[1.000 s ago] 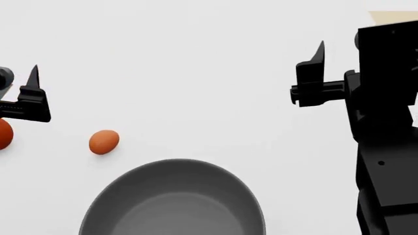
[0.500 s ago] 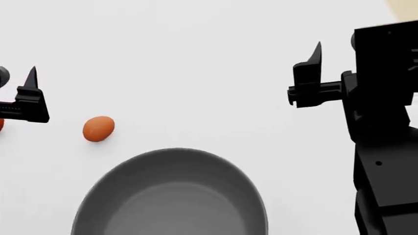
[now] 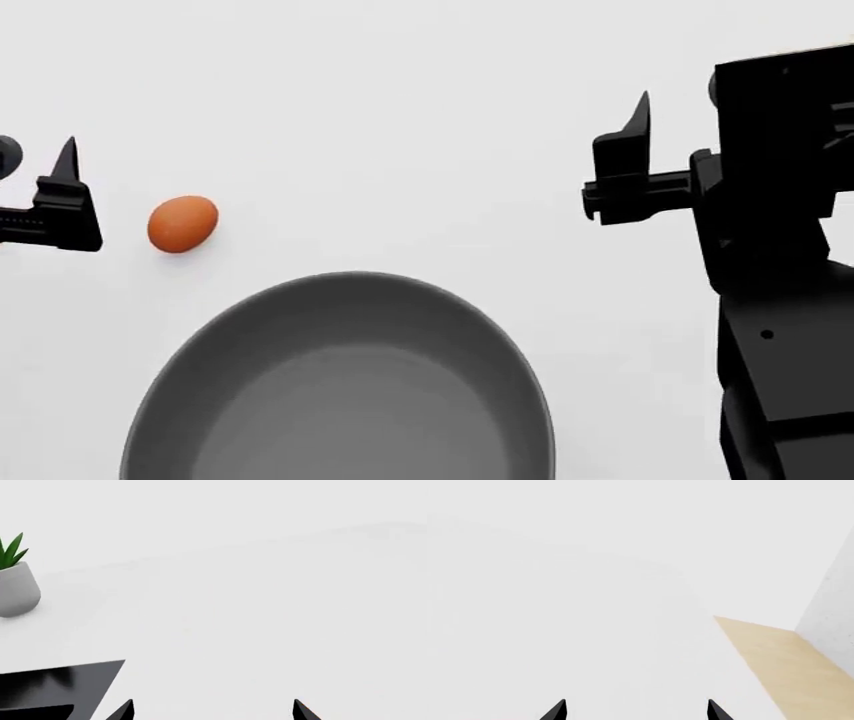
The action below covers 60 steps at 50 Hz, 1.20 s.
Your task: Place the eggs and milk next to the bowl.
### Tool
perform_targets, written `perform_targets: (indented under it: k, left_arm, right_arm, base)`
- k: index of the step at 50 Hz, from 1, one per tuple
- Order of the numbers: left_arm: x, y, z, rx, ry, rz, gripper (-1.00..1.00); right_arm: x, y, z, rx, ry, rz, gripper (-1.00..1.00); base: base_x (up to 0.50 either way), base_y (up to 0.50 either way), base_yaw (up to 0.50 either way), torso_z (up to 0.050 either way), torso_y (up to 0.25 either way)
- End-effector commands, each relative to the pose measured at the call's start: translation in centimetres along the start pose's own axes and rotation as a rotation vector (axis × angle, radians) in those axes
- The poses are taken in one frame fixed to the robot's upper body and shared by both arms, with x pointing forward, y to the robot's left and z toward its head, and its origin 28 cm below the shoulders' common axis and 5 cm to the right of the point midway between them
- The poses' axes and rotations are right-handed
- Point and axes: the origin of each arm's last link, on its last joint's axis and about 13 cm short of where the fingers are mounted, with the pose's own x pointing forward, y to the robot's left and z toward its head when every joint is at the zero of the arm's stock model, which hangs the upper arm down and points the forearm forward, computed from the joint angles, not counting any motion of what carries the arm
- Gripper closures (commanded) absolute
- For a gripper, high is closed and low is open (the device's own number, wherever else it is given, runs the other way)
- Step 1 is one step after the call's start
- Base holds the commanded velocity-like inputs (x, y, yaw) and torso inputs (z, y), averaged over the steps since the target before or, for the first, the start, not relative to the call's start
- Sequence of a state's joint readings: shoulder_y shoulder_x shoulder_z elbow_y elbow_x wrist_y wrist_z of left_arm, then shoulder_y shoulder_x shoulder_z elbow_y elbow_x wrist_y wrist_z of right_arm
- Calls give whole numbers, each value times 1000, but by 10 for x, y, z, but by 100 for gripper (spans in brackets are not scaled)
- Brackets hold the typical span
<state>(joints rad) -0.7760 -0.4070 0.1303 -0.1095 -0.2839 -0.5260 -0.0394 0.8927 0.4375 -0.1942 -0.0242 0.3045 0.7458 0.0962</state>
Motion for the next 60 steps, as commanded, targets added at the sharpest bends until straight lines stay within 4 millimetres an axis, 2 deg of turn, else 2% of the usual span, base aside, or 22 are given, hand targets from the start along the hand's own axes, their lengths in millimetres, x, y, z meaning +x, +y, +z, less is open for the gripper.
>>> perform_targets:
  k: [1,22,38,44,60]
  left_arm:
    - [0,0,1,-21,-12,-14,-100]
    - [-12,15,-1,27,145,-74,-100]
    - [-21,28,-8,87,197,-174,-100]
    - [-20,30,-15,118,213,-293,-100]
    - [-4,23,-22,161,227,-412,-100]
  right_arm:
    - [1,2,-1,19,-7,19,-100]
    - [0,3,-8,24,2,31,-100]
    - [-1,4,-4,19,2,34,-100]
    - [-1,3,-2,14,1,33,-100]
    - [-2,4,-4,8,7,31,-100]
  base:
    - [0,0,0,0,0]
    - [0,0,0,0,0]
    - [0,0,0,0,0]
    - [0,0,0,0,0]
    - [0,0,0,0,0]
